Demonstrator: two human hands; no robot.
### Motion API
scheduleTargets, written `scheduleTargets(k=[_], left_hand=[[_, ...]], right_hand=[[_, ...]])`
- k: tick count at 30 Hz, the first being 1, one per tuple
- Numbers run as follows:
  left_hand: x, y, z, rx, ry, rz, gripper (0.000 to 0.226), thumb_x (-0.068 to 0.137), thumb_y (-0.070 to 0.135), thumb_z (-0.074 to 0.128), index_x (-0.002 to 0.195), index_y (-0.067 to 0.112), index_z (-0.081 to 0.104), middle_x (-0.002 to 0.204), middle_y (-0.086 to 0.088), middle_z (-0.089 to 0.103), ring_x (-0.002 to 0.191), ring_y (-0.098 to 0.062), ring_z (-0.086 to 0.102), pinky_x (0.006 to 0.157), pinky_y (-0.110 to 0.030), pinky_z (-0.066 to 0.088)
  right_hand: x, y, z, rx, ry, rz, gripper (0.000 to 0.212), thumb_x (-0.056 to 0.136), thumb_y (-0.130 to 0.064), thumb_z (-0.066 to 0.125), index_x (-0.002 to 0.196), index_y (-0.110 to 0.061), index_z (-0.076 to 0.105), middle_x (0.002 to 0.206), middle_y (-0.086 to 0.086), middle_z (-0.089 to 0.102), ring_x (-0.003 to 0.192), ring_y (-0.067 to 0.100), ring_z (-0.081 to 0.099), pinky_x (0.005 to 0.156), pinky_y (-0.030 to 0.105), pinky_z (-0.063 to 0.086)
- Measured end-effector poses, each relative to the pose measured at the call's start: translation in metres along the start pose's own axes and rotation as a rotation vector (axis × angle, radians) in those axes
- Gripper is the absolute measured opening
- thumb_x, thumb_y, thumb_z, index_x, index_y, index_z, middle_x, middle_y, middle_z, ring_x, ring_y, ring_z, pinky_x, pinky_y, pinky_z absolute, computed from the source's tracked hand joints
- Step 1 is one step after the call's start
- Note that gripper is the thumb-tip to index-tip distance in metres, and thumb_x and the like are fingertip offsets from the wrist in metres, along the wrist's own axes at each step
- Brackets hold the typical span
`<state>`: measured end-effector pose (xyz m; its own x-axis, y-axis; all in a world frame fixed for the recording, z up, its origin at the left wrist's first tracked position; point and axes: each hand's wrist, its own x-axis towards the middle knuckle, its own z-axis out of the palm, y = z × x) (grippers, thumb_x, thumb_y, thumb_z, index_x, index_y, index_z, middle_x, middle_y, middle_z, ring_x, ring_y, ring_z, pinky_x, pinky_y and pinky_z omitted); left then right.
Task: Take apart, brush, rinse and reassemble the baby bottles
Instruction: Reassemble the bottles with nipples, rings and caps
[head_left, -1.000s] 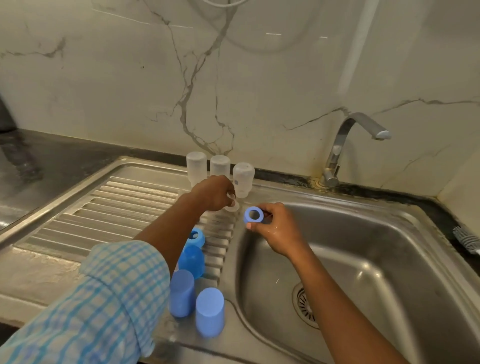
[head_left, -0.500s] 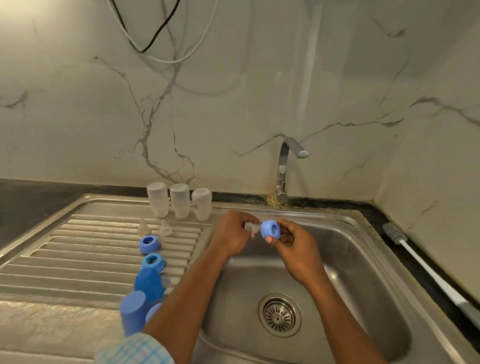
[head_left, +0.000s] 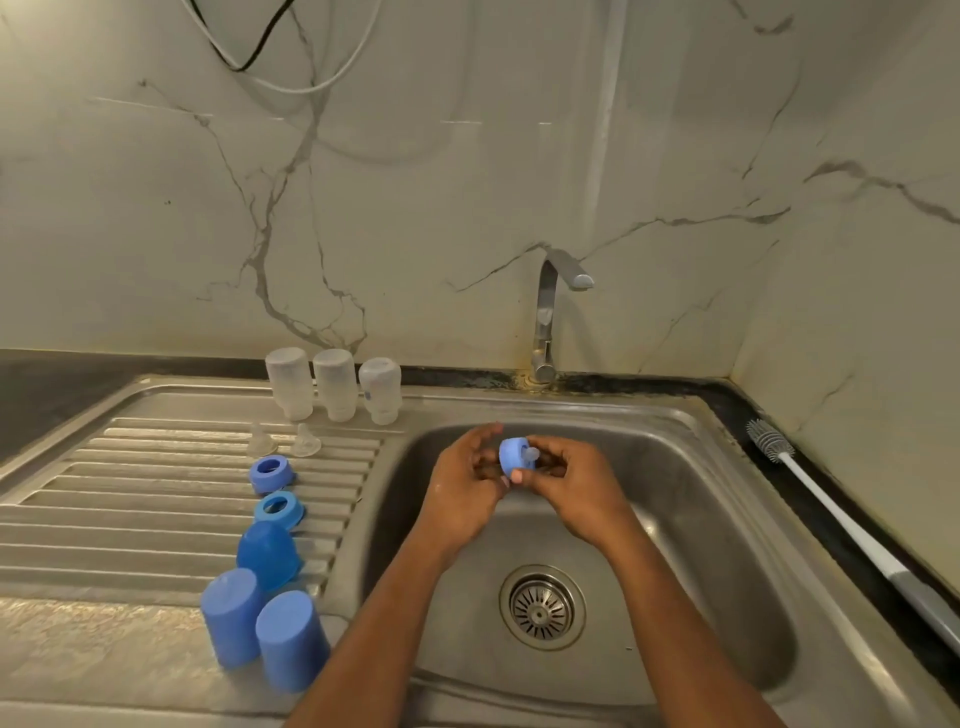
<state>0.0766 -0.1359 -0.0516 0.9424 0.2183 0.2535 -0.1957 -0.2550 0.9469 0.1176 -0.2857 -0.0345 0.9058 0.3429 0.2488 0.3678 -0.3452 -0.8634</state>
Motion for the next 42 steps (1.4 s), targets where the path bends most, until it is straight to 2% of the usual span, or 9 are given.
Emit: scheduleTargets(k=[6,10,15,19,24,28,33,38,42], left_hand=[[0.0,-0.007,0.003,0.342,-0.051,0.182,0.046,0.087,0.008,0.074,0.132,0.015,0.063,0.114,0.004,0.071,0.103,-0.001,0.066,0.093,-0.012,0.049],[0.001,-0.006,0.001,0.265,-0.024,0.18,0.043,0.084,-0.001,0.073,0.124,0.015,0.067,0.104,0.01,0.07,0.095,0.008,0.065,0.088,-0.009,0.049],[-0.001,-0.007,0.003,0.205,-0.048,0.131,0.054,0.08,0.001,0.078,0.131,0.013,0.063,0.109,0.006,0.071,0.096,0.002,0.067,0.092,-0.017,0.053],[-0.001,-0.007,0.005,0.215,-0.049,0.137,0.047,0.078,0.009,0.082,0.122,0.019,0.067,0.095,0.019,0.066,0.088,0.012,0.064,0.079,-0.007,0.049],[-0.001,-0.01,0.008,0.402,-0.029,0.169,0.032,0.08,0.025,0.082,0.11,0.02,0.073,0.093,0.007,0.074,0.084,-0.007,0.068,0.08,-0.021,0.054],[0.002,-0.011,0.004,0.504,0.001,0.17,0.03,0.08,0.031,0.081,0.107,0.019,0.073,0.09,0.006,0.074,0.079,-0.008,0.066,0.076,-0.021,0.052],[0.0,-0.012,0.007,0.417,-0.104,0.174,0.025,0.079,0.031,0.081,0.101,0.02,0.075,0.081,0.006,0.073,0.074,-0.009,0.067,0.075,-0.031,0.056],[-0.004,-0.011,0.008,0.298,-0.168,0.181,0.044,0.079,0.021,0.083,0.121,0.021,0.071,0.105,0.006,0.075,0.094,-0.003,0.069,0.092,-0.026,0.056],[-0.007,-0.01,0.01,0.338,-0.143,0.198,0.031,0.081,0.031,0.08,0.11,0.022,0.073,0.092,0.007,0.074,0.084,-0.009,0.069,0.081,-0.031,0.057]], right_hand=[[-0.002,0.001,0.0,-0.119,-0.071,-0.011,0.042,0.085,-0.021,0.075,0.126,-0.017,0.065,0.104,-0.006,0.069,0.097,0.007,0.065,0.072,0.004,0.042],[0.002,0.0,0.0,-0.114,-0.013,-0.011,0.043,0.087,-0.025,0.073,0.128,-0.014,0.064,0.117,-0.003,0.069,0.102,0.004,0.063,0.08,0.008,0.042],[0.0,0.004,-0.002,-0.136,0.104,-0.015,0.024,0.088,-0.021,0.072,0.11,-0.013,0.073,0.097,0.001,0.074,0.087,0.009,0.068,0.086,0.034,0.057],[-0.001,0.003,-0.001,-0.204,0.124,-0.044,0.016,0.087,-0.023,0.072,0.101,-0.014,0.075,0.088,0.0,0.073,0.08,0.012,0.068,0.079,0.039,0.057],[-0.002,-0.009,-0.001,-0.553,0.119,-0.048,0.016,0.092,-0.033,0.063,0.097,-0.021,0.074,0.088,-0.001,0.072,0.077,0.014,0.062,0.068,0.029,0.046],[-0.004,-0.019,0.004,-0.719,0.071,-0.065,0.02,0.096,-0.036,0.057,0.101,-0.022,0.071,0.092,0.001,0.07,0.083,0.018,0.063,0.076,0.033,0.05],[-0.001,-0.016,-0.009,-0.589,0.122,-0.039,0.014,0.092,-0.03,0.064,0.092,-0.02,0.073,0.085,0.0,0.071,0.077,0.015,0.063,0.073,0.033,0.051],[-0.001,-0.007,-0.021,-0.418,0.102,-0.001,0.011,0.092,-0.02,0.065,0.089,-0.013,0.074,0.083,0.002,0.072,0.076,0.015,0.067,0.075,0.033,0.056],[-0.002,-0.008,-0.022,-0.357,0.076,-0.012,0.01,0.093,-0.019,0.065,0.09,-0.014,0.074,0.084,0.001,0.072,0.077,0.012,0.068,0.079,0.035,0.058]])
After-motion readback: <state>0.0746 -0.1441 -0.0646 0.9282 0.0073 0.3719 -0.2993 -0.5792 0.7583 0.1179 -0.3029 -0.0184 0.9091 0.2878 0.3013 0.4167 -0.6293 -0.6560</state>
